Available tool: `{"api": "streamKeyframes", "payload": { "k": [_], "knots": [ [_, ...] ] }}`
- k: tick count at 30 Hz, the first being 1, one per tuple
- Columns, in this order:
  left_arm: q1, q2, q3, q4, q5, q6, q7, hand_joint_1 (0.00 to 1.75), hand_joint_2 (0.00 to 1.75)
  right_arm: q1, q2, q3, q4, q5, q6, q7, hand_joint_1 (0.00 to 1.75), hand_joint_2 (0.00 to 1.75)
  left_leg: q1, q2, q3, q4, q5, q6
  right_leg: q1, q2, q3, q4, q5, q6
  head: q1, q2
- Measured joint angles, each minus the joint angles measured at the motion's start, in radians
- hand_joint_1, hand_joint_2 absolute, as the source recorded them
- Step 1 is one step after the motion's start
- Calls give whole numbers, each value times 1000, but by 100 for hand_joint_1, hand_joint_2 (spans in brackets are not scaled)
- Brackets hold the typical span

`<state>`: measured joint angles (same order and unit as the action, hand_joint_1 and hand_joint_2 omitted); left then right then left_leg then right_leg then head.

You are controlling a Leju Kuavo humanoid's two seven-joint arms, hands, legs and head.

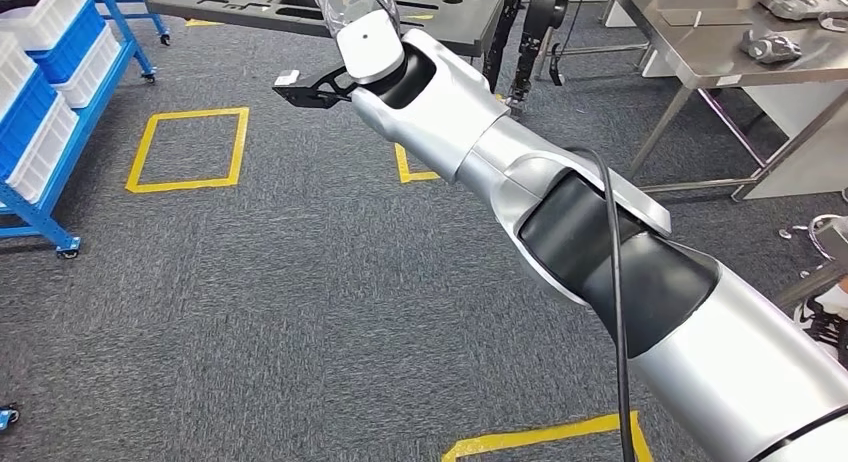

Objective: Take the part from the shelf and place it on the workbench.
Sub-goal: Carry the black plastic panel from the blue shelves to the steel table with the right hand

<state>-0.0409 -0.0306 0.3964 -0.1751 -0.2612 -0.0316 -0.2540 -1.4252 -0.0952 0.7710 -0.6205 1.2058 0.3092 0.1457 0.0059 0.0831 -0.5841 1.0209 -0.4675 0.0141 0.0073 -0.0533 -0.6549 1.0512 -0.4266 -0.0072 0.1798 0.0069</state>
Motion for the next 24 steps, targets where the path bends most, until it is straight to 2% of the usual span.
{"api": "streamKeyframes", "payload": {
  "k": [2,3,4,5,7,8,9,10,11,12,13,14,16,18,19,20,22,23,24],
  "knots": [
    [-1,0,0,0,-2,-1,1,0,175,-2,5,0,0,0,0,1,175,175,-2,18,4,-2,-2,-9,6,13,1,-10,0,-8,0,0],
    [-1,0,0,0,-2,-1,2,0,175,-2,6,0,0,0,0,1,175,175,-1,19,5,-2,-6,-14,3,21,4,-15,2,-13,0,0],
    [-2,0,0,0,-2,-2,2,0,175,-3,8,0,0,0,0,2,175,175,1,6,3,8,-17,-18,0,30,7,-21,6,-19,0,0],
    [-1,0,0,0,-2,-2,2,0,175,-4,11,0,0,0,0,3,175,175,4,-15,-9,37,-38,-22,-3,39,11,-28,9,-25,0,0],
    [2,0,0,0,-2,-2,2,0,175,-5,22,0,0,1,0,4,175,175,8,-63,-60,150,-97,-27,-6,61,15,-33,13,-32,0,0],
    [3,1,0,0,-2,-2,2,0,175,-4,28,0,0,1,0,3,175,175,8,-73,-92,215,-121,-29,-6,73,14,-32,13,-33,0,0],
    [4,1,0,0,-2,-2,2,0,175,-2,31,0,1,1,0,3,175,175,8,-76,-117,259,-131,-31,-6,85,14,-30,13,-34,0,0],
    [4,1,0,0,-2,-2,2,0,175,-1,33,0,1,1,0,2,175,175,9,-77,-126,271,-121,-32,-6,98,13,-27,12,-34,0,0],
    [4,1,0,0,-2,-2,2,0,175,0,34,0,1,1,0,2,175,175,10,-79,-118,243,-93,-32,-6,111,13,-24,11,-33,0,0],
    [4,1,0,0,-2,-2,2,0,175,0,34,0,1,1,0,3,175,175,12,-88,-94,186,-54,-32,-7,123,13,-20,9,-31,0,0],
    [5,1,0,0,-3,-2,3,0,175,-1,35,0,1,2,0,3,175,175,15,-109,-66,122,-22,-31,-8,134,11,-16,6,-27,0,0],
    [5,1,0,0,-4,-1,4,0,175,-2,35,0,1,4,0,4,175,175,18,-130,-42,66,-3,-31,-8,146,7,-10,5,-23,0,0],
    [6,1,0,0,-9,0,10,0,175,-2,32,0,-2,8,2,4,175,175,18,-153,-21,22,0,-27,-11,167,-5,-5,8,-11,0,0],
    [4,1,1,0,-13,2,15,0,175,0,18,0,-7,11,7,2,175,175,18,-134,-18,14,4,-18,-14,184,-12,-8,13,2,0,0],
    [3,1,1,0,-15,2,16,0,175,0,9,0,-10,12,9,1,175,175,18,-122,-16,8,8,-11,-12,173,-16,-3,8,6,0,0],
    [2,1,2,0,-17,3,17,0,175,0,2,0,-14,14,11,1,175,175,19,-111,-14,2,12,-3,-10,150,-27,19,-7,10,1,0],
    [4,2,5,0,-22,4,16,0,175,1,-10,0,-21,17,14,1,175,175,15,-89,-12,-4,15,9,-9,89,-74,120,-62,15,2,0],
    [5,2,7,0,-24,5,16,0,175,5,-16,0,-24,18,16,1,175,175,12,-78,-12,-4,14,12,-11,73,-105,186,-90,17,2,0],
    [6,2,9,0,-26,5,15,0,175,9,-22,0,-25,18,17,0,175,175,10,-67,-12,-4,13,13,-13,65,-129,237,-106,18,2,0]
  ]
}}
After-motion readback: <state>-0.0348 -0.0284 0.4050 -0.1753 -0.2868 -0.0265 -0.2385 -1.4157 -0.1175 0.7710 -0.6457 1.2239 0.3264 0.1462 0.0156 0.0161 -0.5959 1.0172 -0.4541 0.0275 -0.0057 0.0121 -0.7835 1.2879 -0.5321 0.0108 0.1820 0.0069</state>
